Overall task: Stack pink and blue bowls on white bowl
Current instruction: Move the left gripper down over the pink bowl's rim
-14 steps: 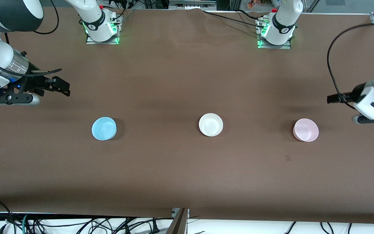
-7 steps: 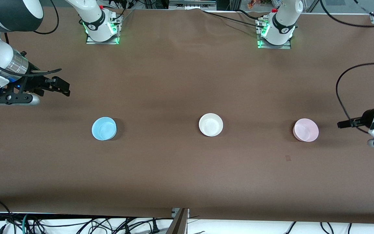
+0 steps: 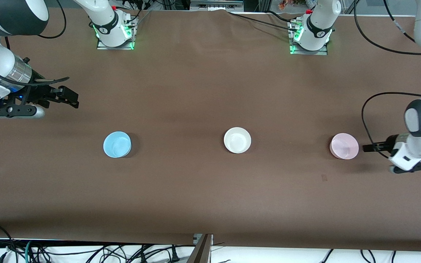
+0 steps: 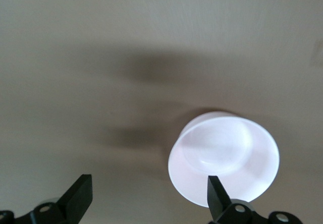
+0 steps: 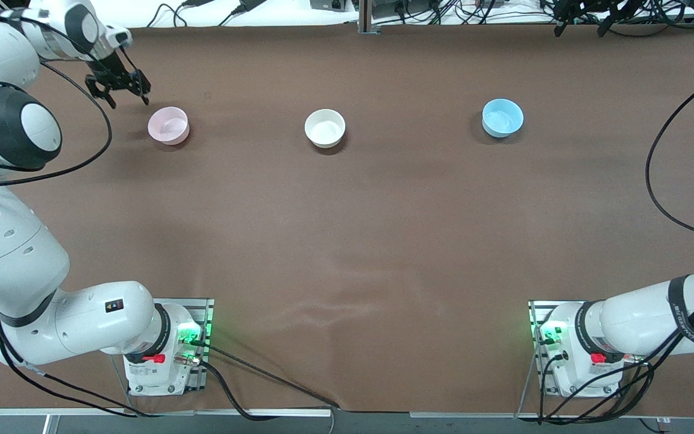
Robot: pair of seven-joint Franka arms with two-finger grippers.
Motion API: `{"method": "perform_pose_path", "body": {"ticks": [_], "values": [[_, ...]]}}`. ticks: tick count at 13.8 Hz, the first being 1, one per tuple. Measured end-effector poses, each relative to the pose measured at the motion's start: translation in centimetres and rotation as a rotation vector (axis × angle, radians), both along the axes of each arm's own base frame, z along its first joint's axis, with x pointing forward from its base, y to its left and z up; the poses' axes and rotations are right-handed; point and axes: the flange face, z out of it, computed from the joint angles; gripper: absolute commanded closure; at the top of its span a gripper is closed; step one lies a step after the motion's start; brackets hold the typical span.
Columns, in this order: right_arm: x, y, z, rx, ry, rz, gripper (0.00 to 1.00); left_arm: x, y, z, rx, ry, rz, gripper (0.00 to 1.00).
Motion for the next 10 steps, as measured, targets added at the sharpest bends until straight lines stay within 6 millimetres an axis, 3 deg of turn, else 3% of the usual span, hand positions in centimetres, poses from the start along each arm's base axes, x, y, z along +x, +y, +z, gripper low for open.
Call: {"method": "perform_pose_path", "body": {"ticks": [2, 3, 4, 5, 6, 10], "values": [[0.0, 0.0, 0.0, 0.000, 0.000, 0.000, 0.01, -0.9, -0.8, -3.7, -0.018, 0.058, -0.009, 0.00], [0.0, 0.0, 0.0, 0.000, 0.000, 0.000, 0.01, -1.1, -1.1, -4.7, -0.023, 0.072, -0.012, 0.22], [0.0, 0.0, 0.0, 0.000, 0.000, 0.001, 0.01, -1.1, -1.1, -5.2, -0.025, 0.077, -0.015, 0.63], [0.0, 0.1, 0.0, 0.000, 0.000, 0.002, 0.01, -1.1, -1.1, -5.2, -0.025, 0.073, -0.017, 0.92], [0.0, 0.1, 0.0, 0.001, 0.000, 0.002, 0.01, -1.0, -1.1, -5.2, -0.024, 0.064, -0.019, 1.00], [0.0, 0.6, -0.1, 0.003, 0.004, 0.010, 0.01, -1.1, -1.3, -5.7, -0.025, 0.058, -0.025, 1.00]]}}
